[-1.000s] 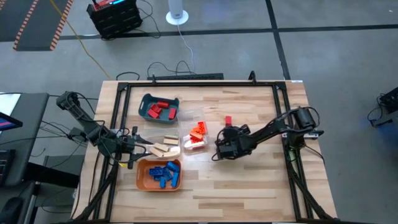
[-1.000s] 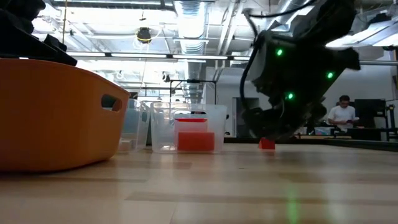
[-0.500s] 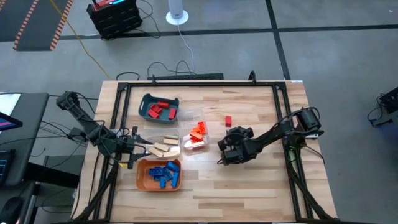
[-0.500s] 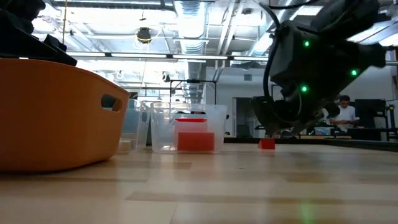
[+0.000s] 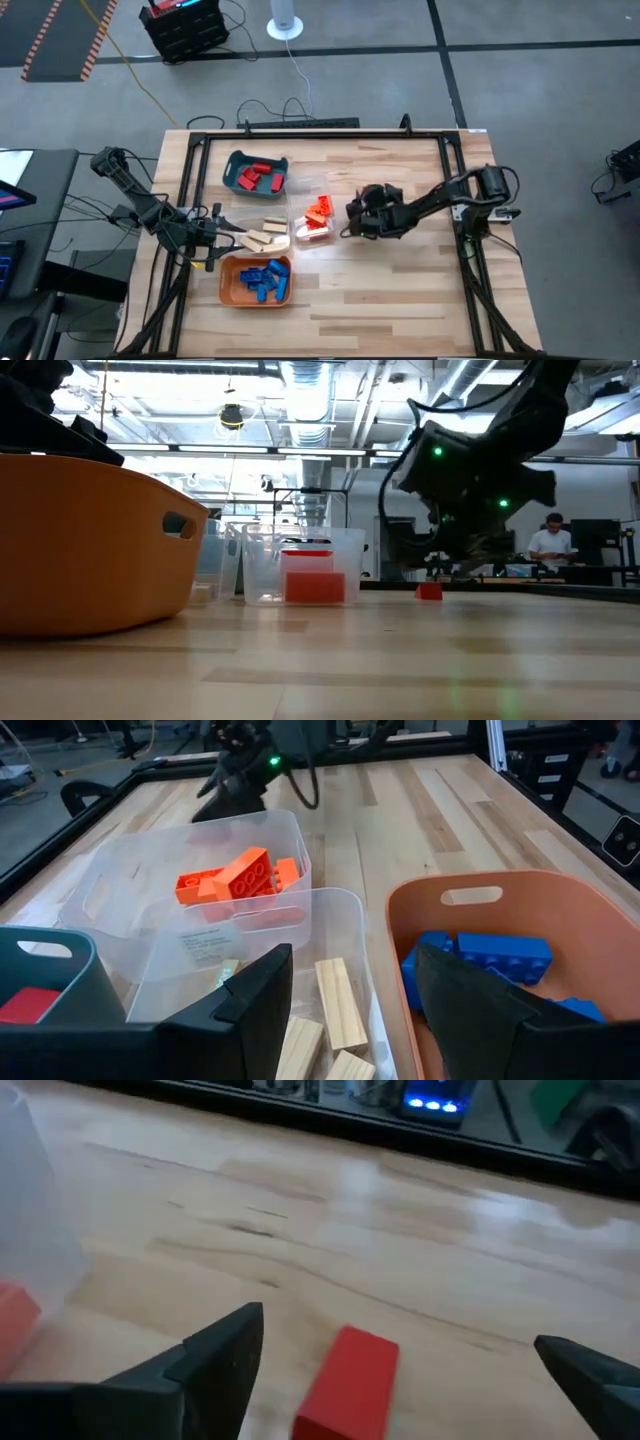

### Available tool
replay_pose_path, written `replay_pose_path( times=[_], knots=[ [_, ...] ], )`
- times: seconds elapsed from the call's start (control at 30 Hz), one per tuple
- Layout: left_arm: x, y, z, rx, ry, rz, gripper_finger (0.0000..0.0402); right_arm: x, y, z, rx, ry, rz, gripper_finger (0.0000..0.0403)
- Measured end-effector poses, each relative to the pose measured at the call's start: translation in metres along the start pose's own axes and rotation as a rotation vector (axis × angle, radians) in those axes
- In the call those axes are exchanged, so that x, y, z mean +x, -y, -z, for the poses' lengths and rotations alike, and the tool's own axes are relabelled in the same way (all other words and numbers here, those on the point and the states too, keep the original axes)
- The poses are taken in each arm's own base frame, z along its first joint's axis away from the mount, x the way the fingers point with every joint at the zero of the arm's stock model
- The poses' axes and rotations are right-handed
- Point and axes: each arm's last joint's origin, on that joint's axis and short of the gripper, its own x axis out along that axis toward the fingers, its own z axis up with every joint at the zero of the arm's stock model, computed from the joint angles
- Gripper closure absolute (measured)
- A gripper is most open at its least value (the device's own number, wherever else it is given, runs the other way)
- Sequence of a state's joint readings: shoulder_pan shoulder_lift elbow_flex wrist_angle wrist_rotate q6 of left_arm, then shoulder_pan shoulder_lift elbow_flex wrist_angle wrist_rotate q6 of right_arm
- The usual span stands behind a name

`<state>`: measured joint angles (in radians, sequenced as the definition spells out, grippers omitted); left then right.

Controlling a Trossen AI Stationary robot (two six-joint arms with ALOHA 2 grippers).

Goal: Sort blocks
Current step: Put the red block into the blue bin

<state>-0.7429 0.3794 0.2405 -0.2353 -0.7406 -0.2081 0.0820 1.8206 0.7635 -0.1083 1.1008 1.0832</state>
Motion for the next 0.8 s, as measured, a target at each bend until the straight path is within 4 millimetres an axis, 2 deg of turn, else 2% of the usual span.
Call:
replay_pose_path(
  times=[0.23,0.33,0.43,0.6,0.8],
  knots=[
    [0.000,0.000,0.000,0.004,0.000,0.000,0.0198,0.016,-0.005,-0.008,-0.019,-0.044,-0.074,0.0097],
    [0.000,0.000,0.000,0.004,-0.001,-0.001,0.0198,0.024,-0.007,0.001,-0.015,-0.083,-0.093,0.0109],
    [0.000,0.000,0.000,0.003,-0.001,-0.001,0.0198,0.032,-0.013,0.018,-0.019,-0.099,-0.116,0.0116],
    [0.000,0.000,0.001,-0.005,-0.007,-0.002,0.0198,0.024,-0.018,0.037,0.014,-0.059,-0.090,0.0118],
    [0.000,0.000,0.002,0.009,-0.014,-0.004,0.0198,0.007,-0.017,0.046,-0.044,-0.078,-0.114,0.0143]
  ],
)
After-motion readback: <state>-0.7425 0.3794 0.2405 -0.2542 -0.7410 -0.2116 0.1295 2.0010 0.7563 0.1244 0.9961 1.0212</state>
